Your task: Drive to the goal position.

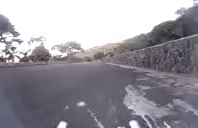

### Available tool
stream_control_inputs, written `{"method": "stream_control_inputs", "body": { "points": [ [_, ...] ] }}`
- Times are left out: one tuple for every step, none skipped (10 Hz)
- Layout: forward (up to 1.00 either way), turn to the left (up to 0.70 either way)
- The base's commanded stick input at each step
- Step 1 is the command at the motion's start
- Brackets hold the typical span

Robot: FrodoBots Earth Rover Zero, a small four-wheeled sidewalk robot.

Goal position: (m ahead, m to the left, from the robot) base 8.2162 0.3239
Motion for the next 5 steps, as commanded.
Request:
{"method": "stream_control_inputs", "body": {
  "points": [
    [0.7,0.0],
    [0.7,0.0],
    [0.7,0.0],
    [0.7,0.0],
    [0.7,0.0]
  ]
}}
